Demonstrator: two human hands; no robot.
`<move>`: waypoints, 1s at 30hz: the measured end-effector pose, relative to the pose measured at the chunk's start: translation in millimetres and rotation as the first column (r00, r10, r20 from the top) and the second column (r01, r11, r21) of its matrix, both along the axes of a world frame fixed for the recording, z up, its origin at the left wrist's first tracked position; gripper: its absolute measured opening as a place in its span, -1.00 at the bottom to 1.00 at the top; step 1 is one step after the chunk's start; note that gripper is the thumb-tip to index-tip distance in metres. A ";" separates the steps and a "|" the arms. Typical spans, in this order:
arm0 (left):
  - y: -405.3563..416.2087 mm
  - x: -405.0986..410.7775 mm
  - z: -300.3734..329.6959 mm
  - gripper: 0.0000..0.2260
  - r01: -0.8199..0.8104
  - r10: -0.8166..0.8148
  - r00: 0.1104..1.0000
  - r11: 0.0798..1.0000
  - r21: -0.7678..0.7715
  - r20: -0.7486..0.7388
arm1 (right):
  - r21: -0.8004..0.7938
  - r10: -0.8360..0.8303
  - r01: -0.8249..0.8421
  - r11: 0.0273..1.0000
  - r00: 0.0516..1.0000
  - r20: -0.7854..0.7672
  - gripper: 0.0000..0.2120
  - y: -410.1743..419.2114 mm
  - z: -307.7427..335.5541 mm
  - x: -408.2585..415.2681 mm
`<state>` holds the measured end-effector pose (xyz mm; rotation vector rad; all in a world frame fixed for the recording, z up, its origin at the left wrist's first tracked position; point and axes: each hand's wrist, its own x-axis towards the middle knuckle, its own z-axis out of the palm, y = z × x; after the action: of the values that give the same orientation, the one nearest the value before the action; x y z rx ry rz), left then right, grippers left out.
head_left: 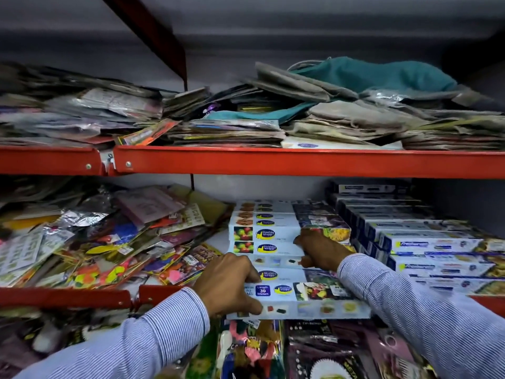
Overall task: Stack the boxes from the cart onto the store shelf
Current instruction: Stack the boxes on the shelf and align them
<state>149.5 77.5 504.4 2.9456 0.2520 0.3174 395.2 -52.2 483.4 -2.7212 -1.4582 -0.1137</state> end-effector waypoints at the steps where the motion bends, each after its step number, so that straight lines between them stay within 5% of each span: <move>1: 0.1 0.1 1.2 -0.51 -0.002 0.002 1.000 1.000 -0.004 -0.002 | 0.024 0.008 -0.008 1.000 1.000 0.004 -0.63 -0.3 3.2 -2.6; 7: -1.8 10.2 6.4 -0.52 -0.018 0.018 1.000 1.000 0.009 0.004 | 0.131 0.047 -0.047 0.990 0.999 0.005 -0.83 -5.5 9.9 -5.8; 30: 13.3 87.1 -21.1 -0.47 -0.067 0.055 0.989 0.994 0.086 0.141 | 0.204 0.077 -0.039 0.978 0.980 -0.182 -0.72 -24.2 10.0 -1.8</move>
<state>236.7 90.7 483.3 2.9916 0.3173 0.5533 393.4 -76.4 493.4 -2.4538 -1.3906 0.0023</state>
